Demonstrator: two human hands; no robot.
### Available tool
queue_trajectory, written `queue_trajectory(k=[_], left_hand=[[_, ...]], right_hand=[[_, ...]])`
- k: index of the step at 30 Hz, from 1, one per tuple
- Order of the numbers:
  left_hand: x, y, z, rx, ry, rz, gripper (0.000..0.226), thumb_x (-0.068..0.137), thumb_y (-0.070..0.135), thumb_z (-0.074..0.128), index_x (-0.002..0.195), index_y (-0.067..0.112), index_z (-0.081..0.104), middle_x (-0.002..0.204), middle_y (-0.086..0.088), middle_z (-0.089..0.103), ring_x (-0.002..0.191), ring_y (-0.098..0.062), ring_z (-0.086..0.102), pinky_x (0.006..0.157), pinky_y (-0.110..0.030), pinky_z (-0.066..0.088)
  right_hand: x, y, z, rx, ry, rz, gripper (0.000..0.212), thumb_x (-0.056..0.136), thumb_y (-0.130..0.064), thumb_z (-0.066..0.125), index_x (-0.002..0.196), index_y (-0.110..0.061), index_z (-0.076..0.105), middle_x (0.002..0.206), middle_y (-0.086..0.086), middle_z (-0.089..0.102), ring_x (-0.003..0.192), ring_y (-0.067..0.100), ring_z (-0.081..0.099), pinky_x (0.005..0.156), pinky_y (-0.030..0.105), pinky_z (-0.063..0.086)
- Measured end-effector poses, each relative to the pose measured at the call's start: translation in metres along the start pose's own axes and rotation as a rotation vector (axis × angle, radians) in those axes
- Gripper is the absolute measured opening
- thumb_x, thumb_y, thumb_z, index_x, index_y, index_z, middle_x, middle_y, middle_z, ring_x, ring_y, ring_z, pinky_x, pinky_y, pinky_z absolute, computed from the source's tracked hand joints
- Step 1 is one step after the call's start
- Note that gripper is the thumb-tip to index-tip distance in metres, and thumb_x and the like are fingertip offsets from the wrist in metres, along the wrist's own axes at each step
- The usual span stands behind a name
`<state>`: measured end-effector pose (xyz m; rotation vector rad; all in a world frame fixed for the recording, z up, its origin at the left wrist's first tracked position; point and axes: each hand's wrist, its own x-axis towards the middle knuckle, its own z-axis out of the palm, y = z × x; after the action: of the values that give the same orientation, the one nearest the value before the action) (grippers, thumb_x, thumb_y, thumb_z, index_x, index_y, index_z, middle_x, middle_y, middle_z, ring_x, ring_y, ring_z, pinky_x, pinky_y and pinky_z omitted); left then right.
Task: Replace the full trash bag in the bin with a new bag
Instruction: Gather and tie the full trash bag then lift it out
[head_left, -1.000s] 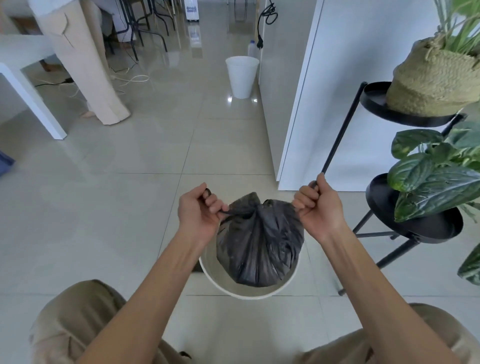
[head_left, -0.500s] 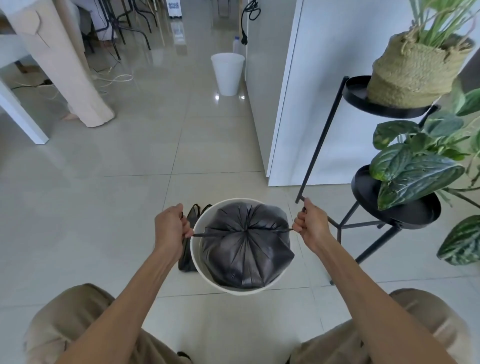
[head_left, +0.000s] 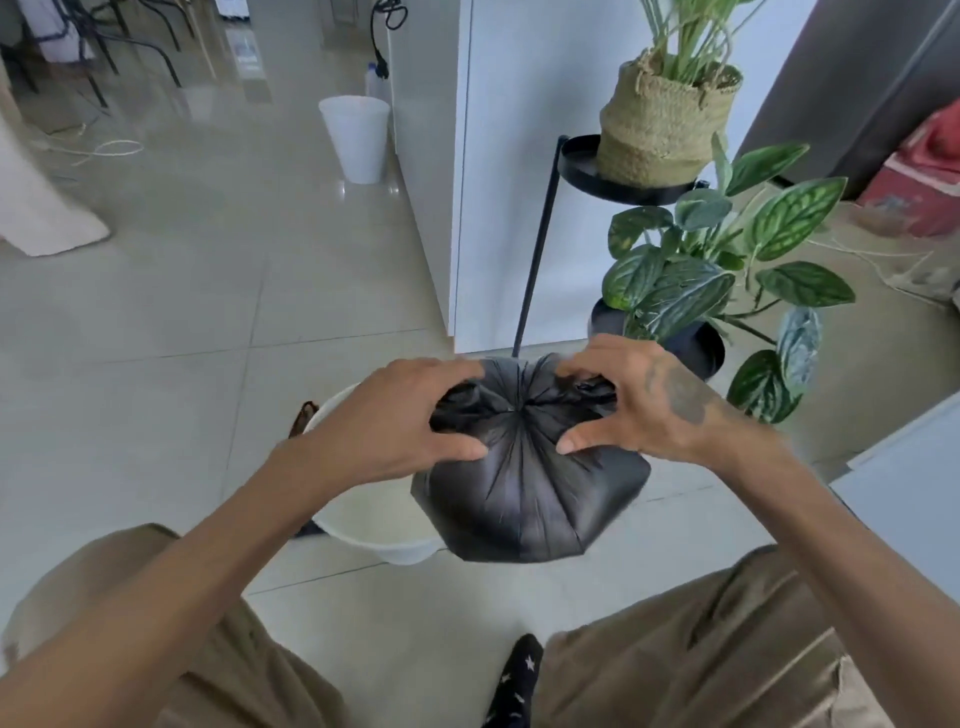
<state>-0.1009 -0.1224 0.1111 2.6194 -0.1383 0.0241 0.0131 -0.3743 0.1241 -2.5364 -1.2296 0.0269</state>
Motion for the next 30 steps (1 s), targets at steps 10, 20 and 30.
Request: queue_trajectory(k=[10,20,30], left_hand=[[0.041,0.039,0.163,0.302,-0.282,0.019,0.024,0.089,0.035,0.07,0.1,0.015,0.063,0.102,-0.009,0.067,0.093,-0.032,0.065,0.068,-0.033,0.04],[0.054,0.0,0.255,0.144,-0.425,-0.166,0.026,0.091,0.007,0.053,0.115,0.005,0.063,0.118,-0.015,0.067,0.111,-0.037,0.061,0.085,-0.041,0.049],[0.057,0.004,0.238,0.153,-0.215,-0.157,0.015,0.092,0.014,0.057,0.104,0.011,0.066,0.1,-0.009,0.066,0.099,-0.032,0.064,0.072,-0.037,0.044]], right_hand=[[-0.08,0.094,0.11,0.051,-0.2,0.343,0.057,0.072,-0.035,0.086,0.124,-0.017,0.069,0.111,0.002,0.063,0.103,0.023,0.06,0.082,0.025,0.038],[-0.073,0.123,0.217,0.216,-0.336,0.521,0.055,0.074,-0.009,0.079,0.127,-0.012,0.064,0.127,0.01,0.052,0.116,0.027,0.054,0.098,0.031,0.045],[-0.073,0.131,0.191,0.057,-0.328,0.643,0.05,0.083,-0.021,0.072,0.131,-0.021,0.06,0.134,0.002,0.056,0.122,0.026,0.053,0.1,0.035,0.046]])
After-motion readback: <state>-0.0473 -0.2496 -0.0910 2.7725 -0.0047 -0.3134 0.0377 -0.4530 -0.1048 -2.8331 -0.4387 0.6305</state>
